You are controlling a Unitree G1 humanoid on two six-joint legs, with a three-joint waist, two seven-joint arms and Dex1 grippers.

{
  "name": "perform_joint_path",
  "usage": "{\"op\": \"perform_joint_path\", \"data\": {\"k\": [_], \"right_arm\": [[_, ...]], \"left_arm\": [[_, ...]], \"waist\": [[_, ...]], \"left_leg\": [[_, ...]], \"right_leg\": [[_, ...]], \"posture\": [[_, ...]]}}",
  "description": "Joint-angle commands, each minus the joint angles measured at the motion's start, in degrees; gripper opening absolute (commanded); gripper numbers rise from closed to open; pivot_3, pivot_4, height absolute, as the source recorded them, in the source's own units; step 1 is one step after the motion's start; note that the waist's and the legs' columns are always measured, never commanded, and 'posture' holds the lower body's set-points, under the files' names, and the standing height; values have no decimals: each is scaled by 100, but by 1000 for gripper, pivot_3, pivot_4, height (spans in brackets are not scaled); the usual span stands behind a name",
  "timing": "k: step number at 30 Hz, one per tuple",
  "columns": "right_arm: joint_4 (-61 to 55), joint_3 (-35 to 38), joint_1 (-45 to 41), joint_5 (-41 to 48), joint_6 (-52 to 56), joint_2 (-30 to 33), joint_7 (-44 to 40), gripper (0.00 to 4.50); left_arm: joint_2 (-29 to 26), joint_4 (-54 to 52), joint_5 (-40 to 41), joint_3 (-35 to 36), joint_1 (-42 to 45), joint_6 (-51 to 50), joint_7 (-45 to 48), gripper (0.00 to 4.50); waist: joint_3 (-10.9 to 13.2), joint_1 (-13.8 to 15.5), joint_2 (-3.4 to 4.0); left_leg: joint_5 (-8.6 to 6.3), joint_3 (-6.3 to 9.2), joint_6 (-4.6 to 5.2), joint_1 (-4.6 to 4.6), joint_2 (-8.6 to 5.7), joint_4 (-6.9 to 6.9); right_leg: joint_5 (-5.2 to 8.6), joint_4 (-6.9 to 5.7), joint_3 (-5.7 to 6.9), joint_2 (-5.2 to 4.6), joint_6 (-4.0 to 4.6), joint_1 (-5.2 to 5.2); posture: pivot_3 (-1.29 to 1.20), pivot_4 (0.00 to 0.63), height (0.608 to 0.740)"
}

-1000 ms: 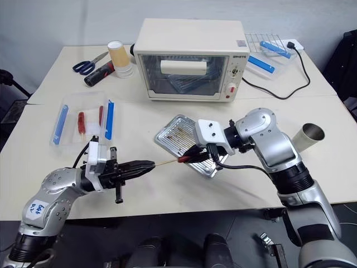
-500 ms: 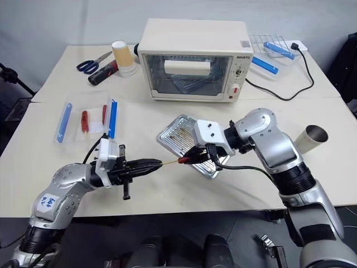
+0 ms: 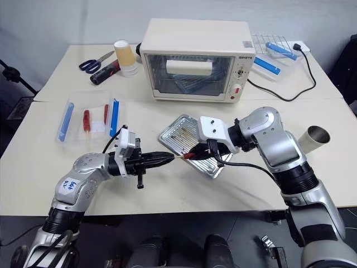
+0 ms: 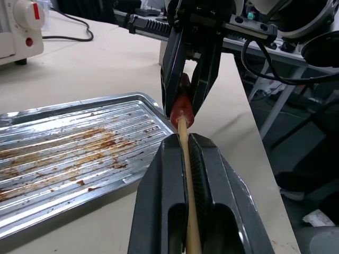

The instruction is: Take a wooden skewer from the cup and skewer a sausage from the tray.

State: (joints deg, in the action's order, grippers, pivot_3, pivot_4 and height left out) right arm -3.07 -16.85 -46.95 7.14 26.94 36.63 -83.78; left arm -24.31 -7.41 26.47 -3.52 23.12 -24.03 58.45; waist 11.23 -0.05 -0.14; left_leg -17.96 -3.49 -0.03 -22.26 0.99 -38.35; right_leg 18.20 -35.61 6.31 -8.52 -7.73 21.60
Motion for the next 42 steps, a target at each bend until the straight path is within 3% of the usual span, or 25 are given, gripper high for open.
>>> {"op": "perform_joint_path", "data": {"k": [1, 7, 13, 21, 26, 31, 35, 38, 42], "right_arm": [[-738, -347, -202, 566, -128, -613, -156, 250], [-770, -316, -127, 605, -98, -602, -217, 250], [-527, 20, 181, 521, -68, -301, -116, 250], [-372, 450, 652, 788, -197, 258, -152, 2823], [-292, 1213, 1170, 1163, -800, 478, 40, 4465], [-812, 2209, 2098, 2161, -988, 52, 549, 4465], [-1424, 2763, 2795, 3001, -855, -479, 1198, 4465], [-1689, 2884, 3056, 3250, -1110, -942, 1710, 4465], [-1850, 2664, 3364, 2773, -2032, -1476, 2049, 4465]], "left_arm": [[596, -212, 101, -753, 433, -29, 134, 0], [728, -198, 13, -716, 455, -138, 259, 0], [334, -359, 22, -152, 95, -111, 201, 0], [-542, -815, 236, 687, -899, 158, 288, 0], [-874, -1496, 672, 1822, -1832, 162, -35, 0], [-577, -2096, 1009, 2919, -2521, 179, -1091, 0], [222, -2139, 1220, 3870, -2300, 357, -2892, 0], [510, -2046, 1069, 4165, -1930, 378, -3961, 0], [620, -1683, 705, 4020, -1422, 139, -5047, 0]], "waist": [[0, 1, 0], [0, -1, 0], [0, 0, 0], [1, -3, 0], [1, 0, -4], [2, 17, -6], [1, 31, -8], [-3, 51, -16], [-7, 101, -22]], "left_leg": [[0, 0, 0, 0, 0, 0], [0, 1, 0, 0, 0, 0], [0, 1, 0, 0, 0, -3], [0, 2, 0, 0, 3, 0], [-3, 7, 4, 0, 4, -4], [-2, 33, 4, 3, 3, 3], [-2, 59, 4, 10, 4, 1], [-2, 63, 4, 9, 1, -5], [-2, 62, 4, 10, -1, -3]], "right_leg": [[0, 0, 0, 0, 0, 0], [0, 0, 0, 0, 0, 0], [0, -1, 0, 0, 0, 0], [0, 1, -1, 0, 0, 0], [0, 5, 0, -3, 0, -6], [0, 8, 2, -5, 0, -10], [-1, 4, -1, -5, -1, -19], [-1, 0, 0, -5, -2, -19], [-1, -2, -1, -4, -2, -16]], "posture": [[0, 150, 740], [0, 150, 740], [0, 150, 740], [0, 150, 740], [0, 150, 740], [0, 150, 740], [0, 150, 740], [0, 150, 740], [0, 150, 740]]}}
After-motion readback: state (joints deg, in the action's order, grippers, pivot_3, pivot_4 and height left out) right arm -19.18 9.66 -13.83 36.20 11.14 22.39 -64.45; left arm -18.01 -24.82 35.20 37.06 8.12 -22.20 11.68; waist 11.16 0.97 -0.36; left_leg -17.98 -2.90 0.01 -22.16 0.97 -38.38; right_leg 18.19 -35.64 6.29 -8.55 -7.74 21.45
